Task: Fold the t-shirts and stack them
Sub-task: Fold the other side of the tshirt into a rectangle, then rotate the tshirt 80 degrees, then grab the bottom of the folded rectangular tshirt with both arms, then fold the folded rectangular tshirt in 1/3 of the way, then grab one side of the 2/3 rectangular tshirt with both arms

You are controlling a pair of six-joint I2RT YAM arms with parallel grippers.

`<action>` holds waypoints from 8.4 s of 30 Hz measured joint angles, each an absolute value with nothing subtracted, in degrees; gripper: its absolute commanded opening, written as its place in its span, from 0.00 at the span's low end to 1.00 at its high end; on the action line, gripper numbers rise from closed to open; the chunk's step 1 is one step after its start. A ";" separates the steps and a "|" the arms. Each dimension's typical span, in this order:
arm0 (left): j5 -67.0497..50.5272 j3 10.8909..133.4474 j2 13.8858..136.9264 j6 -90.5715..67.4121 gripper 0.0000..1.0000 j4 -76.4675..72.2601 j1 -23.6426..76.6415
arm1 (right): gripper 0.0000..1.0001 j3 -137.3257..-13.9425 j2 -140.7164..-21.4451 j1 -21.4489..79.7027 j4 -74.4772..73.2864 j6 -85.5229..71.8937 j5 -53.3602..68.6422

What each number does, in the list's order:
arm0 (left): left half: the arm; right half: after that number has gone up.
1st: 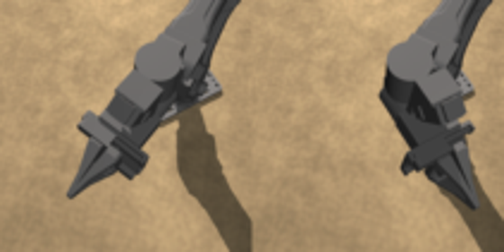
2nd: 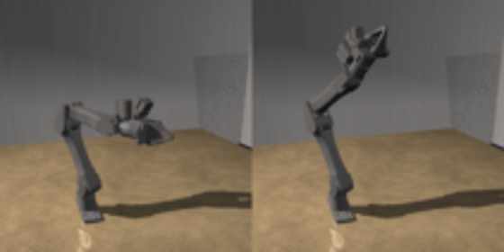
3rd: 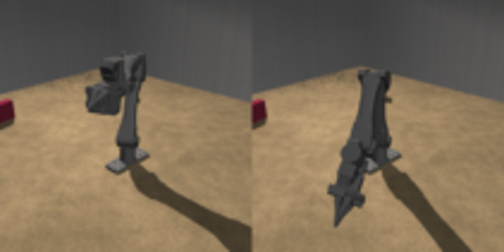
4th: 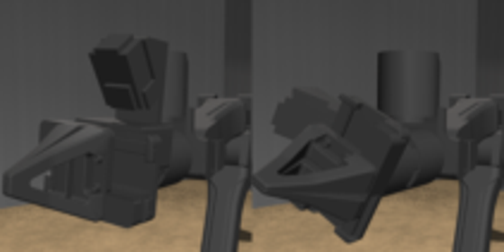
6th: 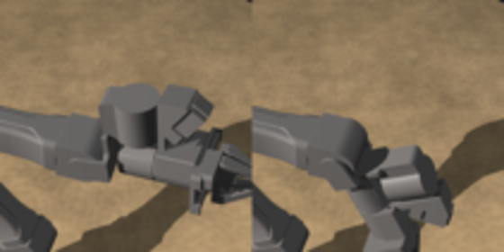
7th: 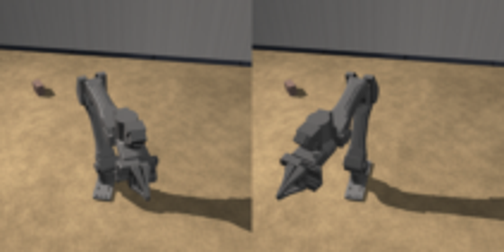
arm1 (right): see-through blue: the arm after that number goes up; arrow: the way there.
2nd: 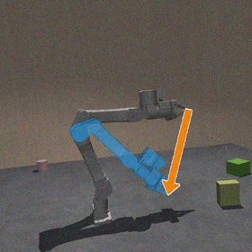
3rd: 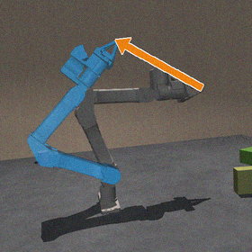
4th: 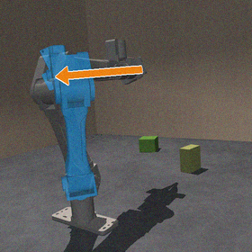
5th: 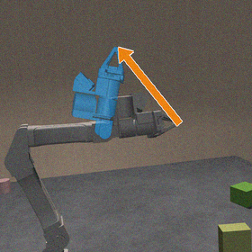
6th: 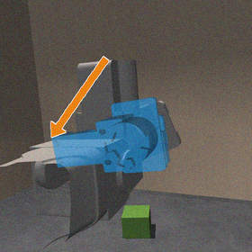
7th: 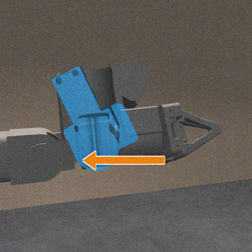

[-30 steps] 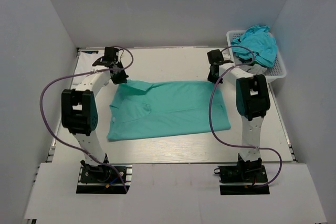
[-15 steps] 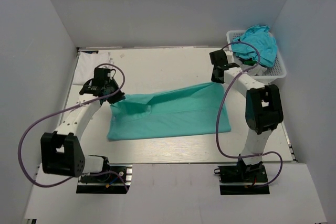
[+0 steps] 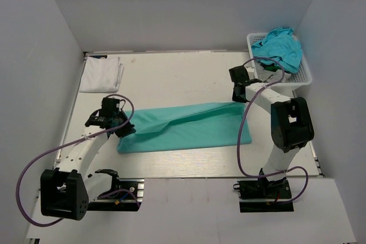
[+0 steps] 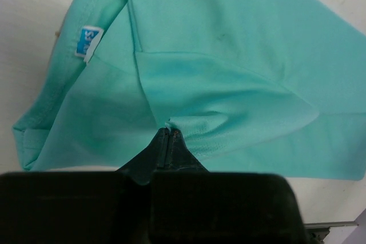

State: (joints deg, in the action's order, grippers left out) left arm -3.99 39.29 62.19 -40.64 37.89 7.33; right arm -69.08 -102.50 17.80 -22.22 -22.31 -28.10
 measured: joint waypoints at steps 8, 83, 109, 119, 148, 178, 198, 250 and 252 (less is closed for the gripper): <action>-6.96 34.20 61.76 -40.97 1.00 39.38 7.33 | 0.69 -64.27 -101.84 17.65 -23.18 -24.93 -29.56; -11.70 139.13 153.99 -33.12 1.00 8.23 18.46 | 0.90 -48.75 -74.89 60.73 -15.70 -3.05 9.39; -15.68 28.91 59.20 -42.50 1.00 31.09 23.86 | 0.90 -41.89 -70.11 55.35 -21.12 -28.16 -7.18; -17.76 26.55 62.46 -44.49 0.71 28.23 26.59 | 0.89 -44.07 -82.54 50.19 -21.28 -27.94 3.29; -16.12 24.10 66.28 -44.91 0.11 22.48 27.94 | 0.37 -47.44 -90.21 47.88 -20.32 -26.89 12.27; -1.87 60.25 82.63 -48.07 0.00 27.97 23.81 | 0.00 -86.74 -105.06 39.86 -31.66 -22.72 5.04; -0.62 74.74 99.22 -42.39 0.00 21.80 17.69 | 0.03 -105.21 -119.59 31.11 -31.40 -19.00 8.78; -9.96 53.23 93.93 -33.61 0.78 18.76 14.76 | 0.80 -73.14 -111.11 28.05 -17.28 -18.79 16.27; -9.74 53.39 95.00 -33.67 0.69 17.78 14.76 | 0.78 -74.06 -112.09 28.23 -16.43 -19.11 16.91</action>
